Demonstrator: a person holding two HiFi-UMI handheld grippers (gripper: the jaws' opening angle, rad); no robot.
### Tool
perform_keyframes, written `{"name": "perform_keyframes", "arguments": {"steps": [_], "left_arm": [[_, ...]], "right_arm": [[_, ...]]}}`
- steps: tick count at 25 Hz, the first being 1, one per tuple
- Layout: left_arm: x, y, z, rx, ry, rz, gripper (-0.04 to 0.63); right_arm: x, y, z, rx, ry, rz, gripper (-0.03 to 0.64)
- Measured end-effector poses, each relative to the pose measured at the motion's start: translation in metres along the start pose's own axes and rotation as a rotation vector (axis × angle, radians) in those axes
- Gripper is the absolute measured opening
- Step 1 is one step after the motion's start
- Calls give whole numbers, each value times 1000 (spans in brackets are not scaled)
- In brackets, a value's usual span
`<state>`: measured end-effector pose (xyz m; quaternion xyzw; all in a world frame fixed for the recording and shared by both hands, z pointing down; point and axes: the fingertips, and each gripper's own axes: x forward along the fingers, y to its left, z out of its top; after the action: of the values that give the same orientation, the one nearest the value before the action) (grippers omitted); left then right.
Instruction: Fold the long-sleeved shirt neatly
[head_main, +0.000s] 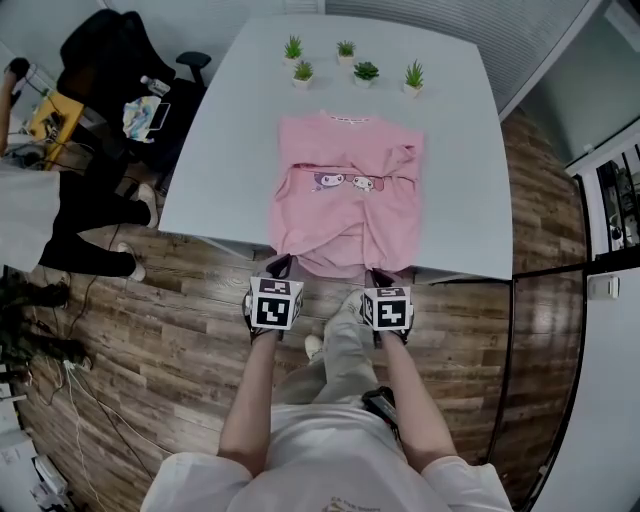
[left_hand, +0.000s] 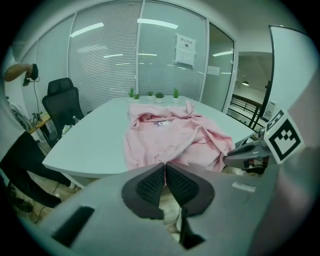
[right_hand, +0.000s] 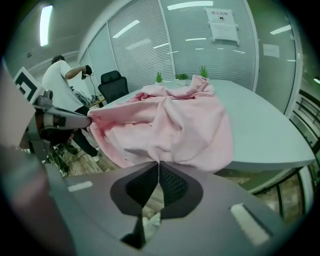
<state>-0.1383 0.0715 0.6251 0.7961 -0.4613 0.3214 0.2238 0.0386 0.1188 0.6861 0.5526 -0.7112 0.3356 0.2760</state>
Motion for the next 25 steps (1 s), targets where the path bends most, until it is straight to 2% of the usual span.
{"name": "perform_keyframes", "arguments": {"steps": [5,12,17,25], "left_arm": [[-11,7,3,-7,-1,1,18],[-37,11,15,2,-17,-22,18],[-62,13,20,7,-39,-38,18],[-97,13,37,-23,-99,-82,18]], "right_arm": [[-25,4,7,39,-30,67,18],[-80,-2,40,140,-155,111,18],[-115,-10,57,163,-231,100,18],[-156,-27,61,273,-328,104,18]]}}
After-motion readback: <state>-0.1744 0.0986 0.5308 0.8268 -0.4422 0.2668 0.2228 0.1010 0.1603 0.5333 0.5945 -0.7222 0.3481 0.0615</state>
